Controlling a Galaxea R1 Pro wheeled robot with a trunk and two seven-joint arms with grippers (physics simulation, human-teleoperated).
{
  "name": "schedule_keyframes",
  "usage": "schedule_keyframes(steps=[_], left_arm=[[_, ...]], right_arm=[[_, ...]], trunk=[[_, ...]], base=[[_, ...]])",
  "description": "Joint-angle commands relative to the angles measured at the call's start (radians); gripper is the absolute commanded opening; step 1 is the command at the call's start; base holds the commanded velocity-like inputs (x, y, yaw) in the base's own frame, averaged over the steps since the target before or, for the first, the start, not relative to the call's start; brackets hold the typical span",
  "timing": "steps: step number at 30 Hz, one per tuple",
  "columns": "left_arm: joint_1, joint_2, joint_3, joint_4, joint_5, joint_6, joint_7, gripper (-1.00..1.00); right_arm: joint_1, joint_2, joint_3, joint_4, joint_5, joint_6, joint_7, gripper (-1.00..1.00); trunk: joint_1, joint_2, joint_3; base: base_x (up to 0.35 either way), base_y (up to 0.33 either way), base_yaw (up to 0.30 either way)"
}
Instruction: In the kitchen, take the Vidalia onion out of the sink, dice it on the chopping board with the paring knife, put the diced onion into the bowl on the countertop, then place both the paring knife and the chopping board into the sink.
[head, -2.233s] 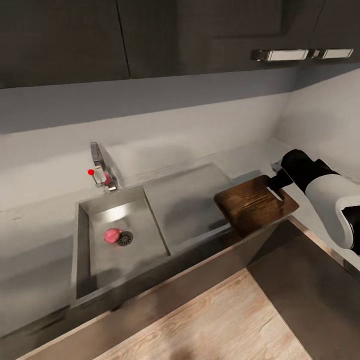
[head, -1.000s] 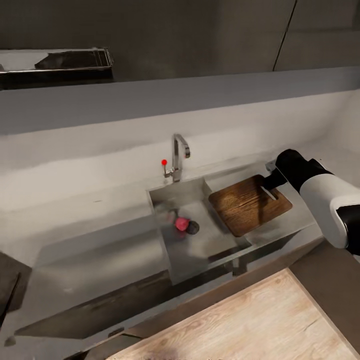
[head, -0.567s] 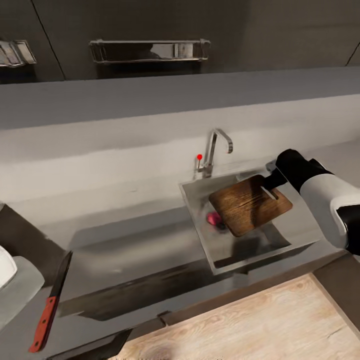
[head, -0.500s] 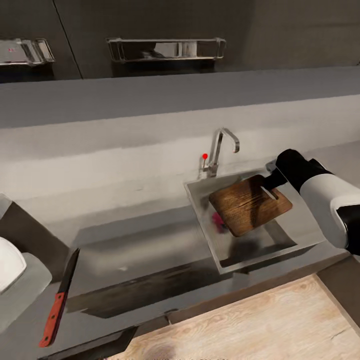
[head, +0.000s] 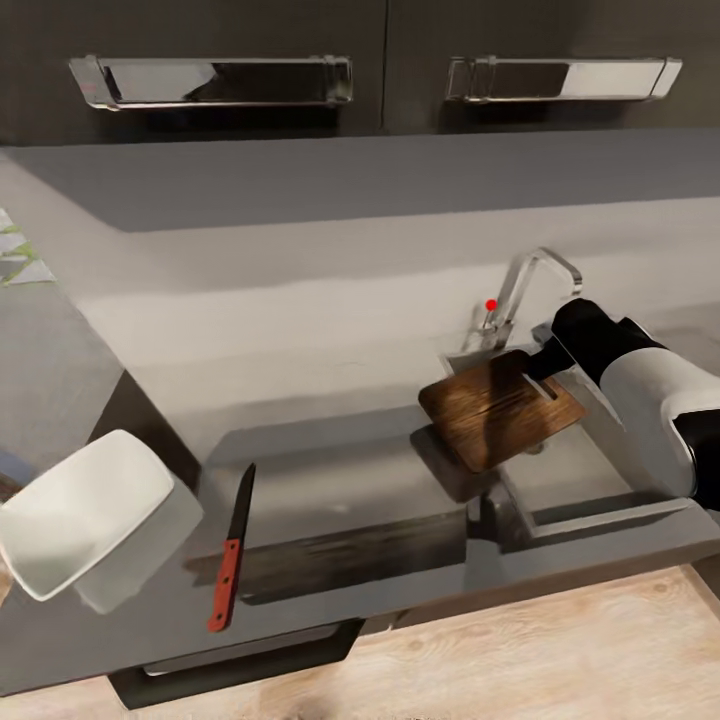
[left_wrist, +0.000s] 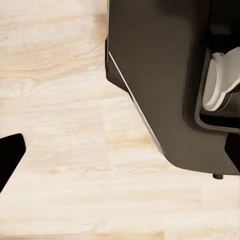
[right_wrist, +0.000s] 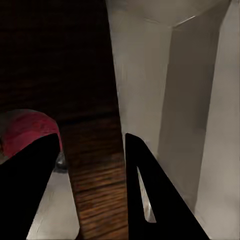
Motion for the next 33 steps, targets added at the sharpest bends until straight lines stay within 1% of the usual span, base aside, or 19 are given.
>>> schedule_keyframes(steps=[1,15,18,20,22,25,27,29,31,33], left_arm=[[0.000,0.000,0.000,-0.001,0.000,-0.001,0.002,1.00],[0.000,0.000,0.000,0.003,0.000,-0.001,0.002,1.00],[0.000,0.000,0.000,0.003,0.000,-0.001,0.002,1.00],[0.000,0.000,0.000,0.003,0.000,-0.001,0.002,1.00],[0.000,0.000,-0.001,0.003,-0.001,-0.003,0.001,1.00],[0.000,-0.001,-0.001,0.004,-0.001,-0.003,-0.001,1.00],[-0.001,-0.001,-0.001,0.010,-0.001,-0.003,-0.002,1.00],[-0.001,-0.002,-0.001,0.017,-0.001,-0.003,-0.002,1.00],[-0.001,-0.002,-0.001,0.018,-0.001,-0.003,-0.002,1.00],[-0.001,-0.002,-0.001,0.019,-0.001,-0.003,-0.003,1.00]], right_arm=[[-0.001,0.000,0.001,-0.001,0.007,0.003,0.010,-1.00],[-0.001,-0.003,0.000,-0.001,0.007,0.003,0.010,-1.00],[-0.001,-0.005,-0.014,-0.004,-0.004,0.003,0.010,-1.00],[-0.001,-0.004,-0.048,-0.007,-0.027,0.008,0.006,-1.00],[-0.001,-0.005,-0.114,-0.008,-0.044,0.015,0.004,-1.00],[-0.001,-0.006,-0.175,-0.008,-0.048,0.021,-0.001,-1.00],[-0.001,-0.007,-0.193,-0.007,-0.049,0.022,-0.010,-1.00],[-0.001,-0.008,-0.203,-0.002,-0.050,0.023,-0.032,-1.00],[-0.001,-0.009,-0.205,0.001,-0.051,0.023,-0.048,-1.00],[-0.001,-0.008,-0.207,0.004,-0.052,0.024,-0.081,-1.00]], trunk=[[0.000,-0.002,-0.003],[0.000,-0.002,-0.019],[0.000,-0.002,-0.021],[0.000,-0.002,-0.021],[0.000,-0.002,-0.021],[0.000,-0.002,-0.021],[0.000,-0.002,-0.021],[0.000,-0.002,-0.021],[0.000,-0.002,-0.021],[0.000,-0.002,-0.021]], base=[[-0.095,0.301,0.186],[-0.095,0.299,0.180],[-0.028,0.130,0.123],[-0.008,0.039,0.039],[-0.003,0.012,0.012],[-0.001,0.003,0.004],[0.000,0.001,0.001],[0.000,0.000,0.000],[0.000,0.000,0.000],[0.000,0.000,0.000]])
